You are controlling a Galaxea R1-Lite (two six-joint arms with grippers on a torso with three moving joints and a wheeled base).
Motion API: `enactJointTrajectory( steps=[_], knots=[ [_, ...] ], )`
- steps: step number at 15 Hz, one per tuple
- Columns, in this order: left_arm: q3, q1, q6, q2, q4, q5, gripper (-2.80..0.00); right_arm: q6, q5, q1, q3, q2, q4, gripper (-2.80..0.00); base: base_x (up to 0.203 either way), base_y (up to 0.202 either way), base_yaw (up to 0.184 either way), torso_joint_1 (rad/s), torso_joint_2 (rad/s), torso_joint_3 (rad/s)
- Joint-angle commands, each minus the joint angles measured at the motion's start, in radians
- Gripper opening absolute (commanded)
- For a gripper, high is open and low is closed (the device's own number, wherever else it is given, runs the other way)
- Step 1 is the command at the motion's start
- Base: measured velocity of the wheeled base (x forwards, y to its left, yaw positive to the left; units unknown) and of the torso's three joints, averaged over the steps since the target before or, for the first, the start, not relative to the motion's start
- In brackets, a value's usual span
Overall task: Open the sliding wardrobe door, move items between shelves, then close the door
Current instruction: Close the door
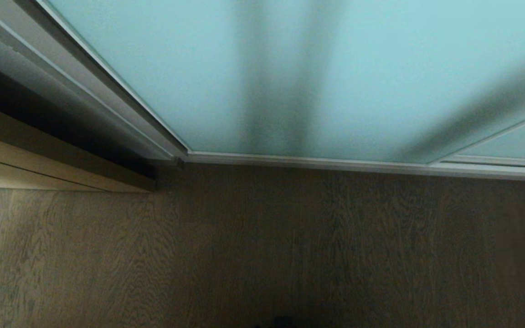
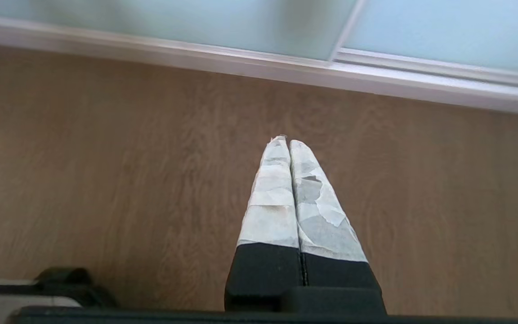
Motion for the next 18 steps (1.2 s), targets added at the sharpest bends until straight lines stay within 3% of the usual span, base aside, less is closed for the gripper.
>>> enactJointTrajectory(
  steps=[1,3,9,13,18],
  knots=[
    [0.000,0.000,0.000,0.000,0.000,0.000,-2.80,-0.044,0.044,-0.001,0.002,0.000,0.000,-2.80,0.000,0.000,0.000,0.000,0.00,0.000],
    [0.000,0.000,0.000,-0.001,0.000,0.000,-2.80,-0.075,0.061,-0.001,0.001,-0.001,0.026,-2.80,0.000,0.000,0.000,0.000,0.00,0.000],
    [0.000,0.000,0.000,0.001,0.000,0.000,-2.80,-0.069,0.074,-0.001,-0.001,0.000,0.216,-2.80,0.000,0.000,0.000,0.000,0.00,0.000],
    [0.000,0.000,0.000,-0.001,0.000,0.000,-2.80,0.026,0.068,-0.001,0.000,0.000,0.199,-2.80,0.000,0.000,0.000,0.000,0.00,0.000],
    [0.000,0.000,0.000,-0.001,0.000,0.000,-2.80,0.035,0.068,-0.001,0.000,0.000,0.198,-2.80,0.000,0.000,0.000,0.000,0.00,0.000]
  ],
)
